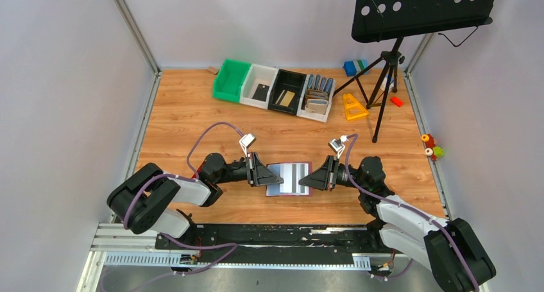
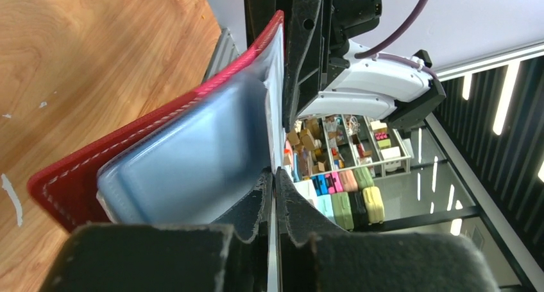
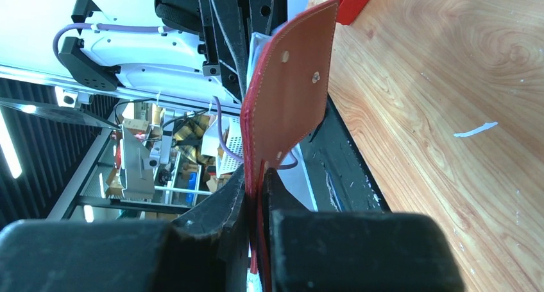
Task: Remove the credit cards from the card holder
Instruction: Remove the credit card from the card holder, then place the credit card in the storage box.
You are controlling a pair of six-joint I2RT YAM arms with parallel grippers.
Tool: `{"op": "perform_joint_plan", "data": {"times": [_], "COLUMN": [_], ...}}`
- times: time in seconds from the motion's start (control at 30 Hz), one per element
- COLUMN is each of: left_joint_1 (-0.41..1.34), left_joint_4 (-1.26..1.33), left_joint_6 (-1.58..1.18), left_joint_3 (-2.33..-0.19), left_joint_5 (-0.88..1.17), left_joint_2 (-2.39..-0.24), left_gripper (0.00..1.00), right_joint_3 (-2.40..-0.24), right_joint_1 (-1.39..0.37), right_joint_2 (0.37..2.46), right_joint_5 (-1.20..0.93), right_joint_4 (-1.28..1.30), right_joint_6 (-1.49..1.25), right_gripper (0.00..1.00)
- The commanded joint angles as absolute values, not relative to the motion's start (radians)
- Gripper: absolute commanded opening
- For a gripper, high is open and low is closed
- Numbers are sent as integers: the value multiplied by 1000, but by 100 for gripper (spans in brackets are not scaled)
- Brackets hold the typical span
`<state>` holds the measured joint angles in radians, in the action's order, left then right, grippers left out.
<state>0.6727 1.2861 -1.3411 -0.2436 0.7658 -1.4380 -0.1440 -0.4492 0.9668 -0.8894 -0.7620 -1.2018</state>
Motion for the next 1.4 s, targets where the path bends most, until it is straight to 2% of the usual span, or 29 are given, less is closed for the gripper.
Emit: {"op": "perform_joint_plan", "data": {"times": [0.0,0.13,0.3,0.57,0.67,0.87,0.97,1.03,1.1,1.17,1.23,1.37], "left_joint_1": [666,666,667,607,593,521,474,458,457,456,456,456], "left_joint_4": [1378,1402,1426,1423,1272,1199,979,668,284,44,-127,-276], "left_joint_6": [-1351,-1362,-1368,-1346,-1273,-1247,-1150,-994,-739,-615,-534,-426], "left_joint_3": [-241,-241,-234,-196,-201,-209,-251,-310,-406,-488,-556,-717], "left_joint_5": [776,779,782,807,785,801,812,765,616,483,369,180], "left_joint_2": [-1433,-1440,-1452,-1436,-1424,-1386,-1307,-1220,-1133,-1072,-1041,-1097], "left_gripper": [13,16,0,0,0,0,0,0,0,0,0,0], "right_joint_3": [-145,-146,-145,-131,-138,-175,-202,-209,-207,-212,-218,-225], "right_joint_1": [-443,-443,-443,-402,-390,-377,-377,-376,-376,-376,-374,-374], "right_joint_2": [965,976,972,893,870,859,851,857,865,876,888,887], "right_joint_5": [-892,-900,-897,-873,-842,-810,-761,-741,-737,-731,-732,-732], "right_joint_4": [-818,-829,-826,-737,-630,-483,-350,-308,-308,-292,-279,-256], "right_joint_6": [-1209,-1213,-1219,-1190,-1138,-1022,-926,-885,-871,-853,-833,-803], "right_gripper": [0,0,0,0,0,0,0,0,0,0,0,0]}}
